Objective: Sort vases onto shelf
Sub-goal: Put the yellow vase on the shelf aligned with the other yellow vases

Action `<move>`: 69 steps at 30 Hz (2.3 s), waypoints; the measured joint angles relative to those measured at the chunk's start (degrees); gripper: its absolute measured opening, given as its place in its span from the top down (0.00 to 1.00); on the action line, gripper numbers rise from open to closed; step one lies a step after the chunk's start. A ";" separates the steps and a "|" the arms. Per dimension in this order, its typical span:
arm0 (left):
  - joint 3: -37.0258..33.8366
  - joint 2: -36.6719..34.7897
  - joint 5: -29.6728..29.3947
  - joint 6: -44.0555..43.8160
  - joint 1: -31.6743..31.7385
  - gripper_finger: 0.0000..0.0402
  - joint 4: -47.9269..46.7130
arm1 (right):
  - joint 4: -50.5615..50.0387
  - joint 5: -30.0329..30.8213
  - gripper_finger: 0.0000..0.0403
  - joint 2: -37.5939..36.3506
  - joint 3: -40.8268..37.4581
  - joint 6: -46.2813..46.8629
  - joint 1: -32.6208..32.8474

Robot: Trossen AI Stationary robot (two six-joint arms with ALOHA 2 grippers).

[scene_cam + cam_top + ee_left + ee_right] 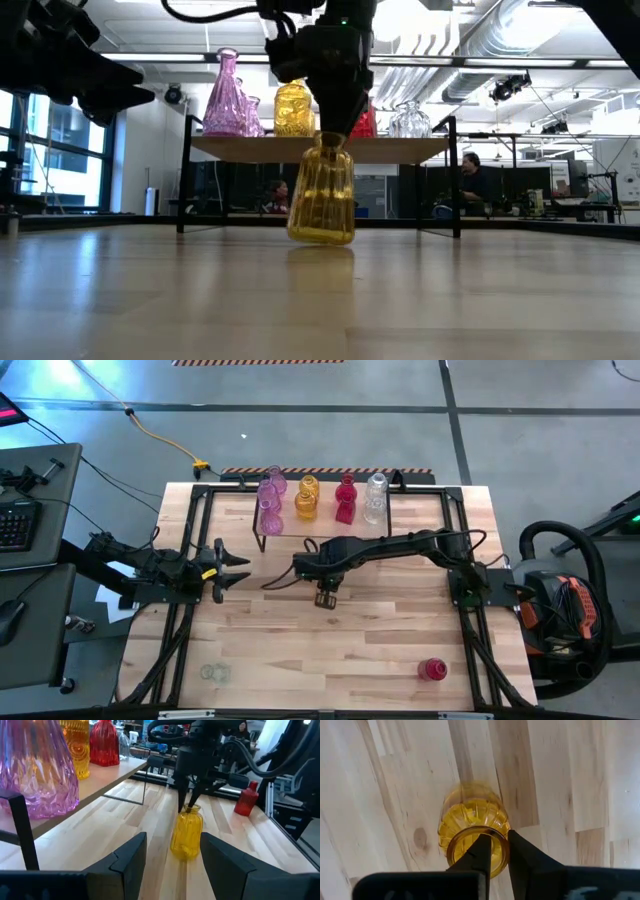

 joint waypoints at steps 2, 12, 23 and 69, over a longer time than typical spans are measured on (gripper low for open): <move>0.00 -0.02 0.01 -0.13 0.00 0.56 0.03 | 0.37 0.46 0.93 0.02 0.00 -0.07 0.14; 0.00 -0.01 0.13 -0.17 0.00 0.56 0.01 | 0.92 3.22 0.82 0.00 0.02 -1.52 0.77; 0.00 -0.02 -0.93 -0.18 0.00 0.56 0.01 | 0.89 3.22 0.71 0.00 0.02 -1.55 0.84; 1.90 0.00 2.11 -2.97 0.98 0.56 9.07 | 44.38 14.99 0.68 -63.44 -55.18 6.29 4.49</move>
